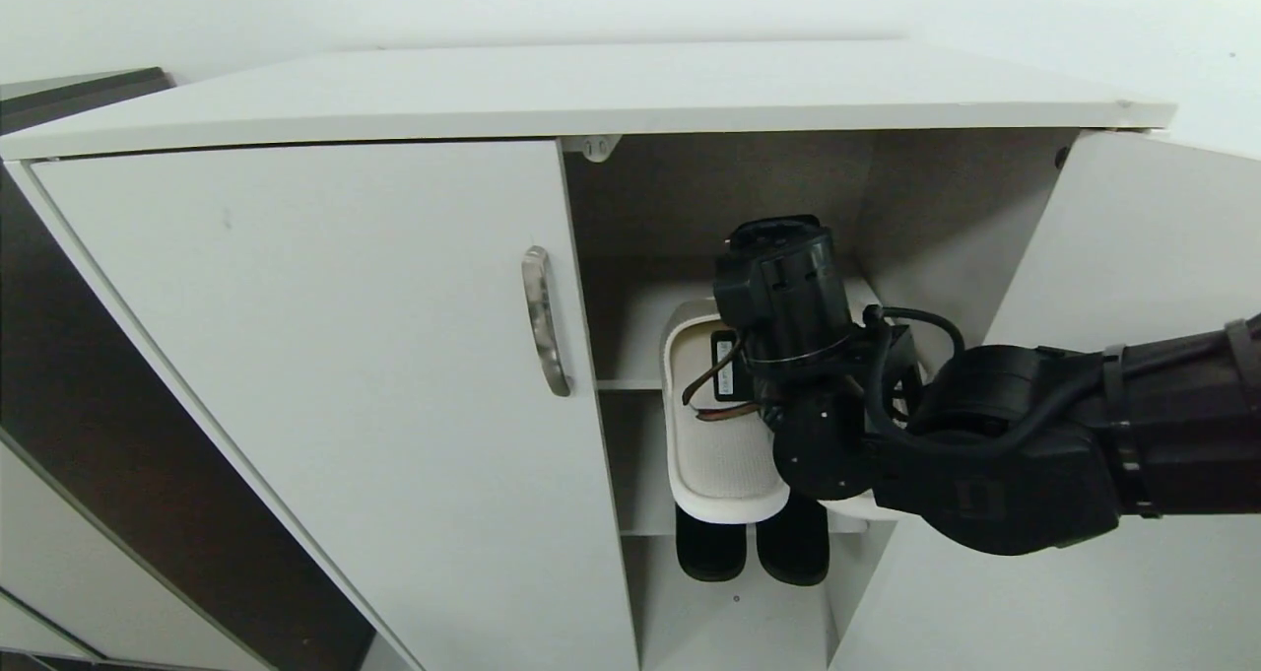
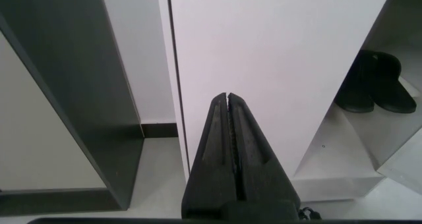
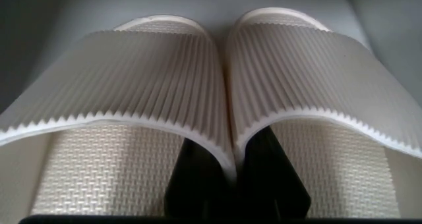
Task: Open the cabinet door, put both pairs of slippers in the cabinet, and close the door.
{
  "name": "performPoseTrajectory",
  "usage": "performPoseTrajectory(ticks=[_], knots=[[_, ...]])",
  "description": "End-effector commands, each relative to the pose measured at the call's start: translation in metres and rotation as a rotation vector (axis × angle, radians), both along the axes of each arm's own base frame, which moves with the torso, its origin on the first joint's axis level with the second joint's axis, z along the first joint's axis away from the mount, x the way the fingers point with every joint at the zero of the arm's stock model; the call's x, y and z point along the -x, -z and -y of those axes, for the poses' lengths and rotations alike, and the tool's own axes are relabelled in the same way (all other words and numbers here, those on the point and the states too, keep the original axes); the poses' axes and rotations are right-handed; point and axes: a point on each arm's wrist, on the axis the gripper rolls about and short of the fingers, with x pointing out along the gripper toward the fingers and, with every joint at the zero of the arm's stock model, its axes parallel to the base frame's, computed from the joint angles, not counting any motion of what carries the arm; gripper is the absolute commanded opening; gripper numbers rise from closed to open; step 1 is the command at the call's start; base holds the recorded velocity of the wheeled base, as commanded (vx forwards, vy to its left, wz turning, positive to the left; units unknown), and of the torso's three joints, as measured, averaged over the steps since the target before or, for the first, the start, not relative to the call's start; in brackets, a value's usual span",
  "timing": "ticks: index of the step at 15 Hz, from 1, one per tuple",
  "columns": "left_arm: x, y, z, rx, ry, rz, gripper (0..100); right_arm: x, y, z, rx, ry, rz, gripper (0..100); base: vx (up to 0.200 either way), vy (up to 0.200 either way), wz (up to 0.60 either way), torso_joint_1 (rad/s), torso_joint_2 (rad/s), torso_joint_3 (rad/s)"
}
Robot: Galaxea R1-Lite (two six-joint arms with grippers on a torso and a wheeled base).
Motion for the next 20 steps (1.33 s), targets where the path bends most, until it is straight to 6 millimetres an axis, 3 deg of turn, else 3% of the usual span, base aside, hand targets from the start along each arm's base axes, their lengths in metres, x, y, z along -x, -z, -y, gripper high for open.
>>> performPoseTrajectory(ticks=[1,8,14,20], knots=[[0.0,0.0,0.0,0.001,0.0,0.0,0,-0.005,0.002,-0.001,0.002,-0.038,-0.006,0,0.0,0.0,0.0,0.0,0.0,0.0],[0.0,0.0,0.0,0.002,0.0,0.0,0,-0.052,-0.007,-0.003,-0.017,-0.01,0.035,0,0.0,0.0,0.0,0.0,0.0,0.0],[0.0,0.0,0.0,0.004,-0.003,0.0,0,-0.071,-0.021,-0.003,-0.04,-0.026,0.058,0,0.0,0.0,0.0,0.0,0.0,0.0],[0.0,0.0,0.0,0.004,-0.004,0.0,0,-0.084,-0.014,-0.003,-0.026,-0.007,0.056,0,0.0,0.0,0.0,0.0,0.0,0.0]])
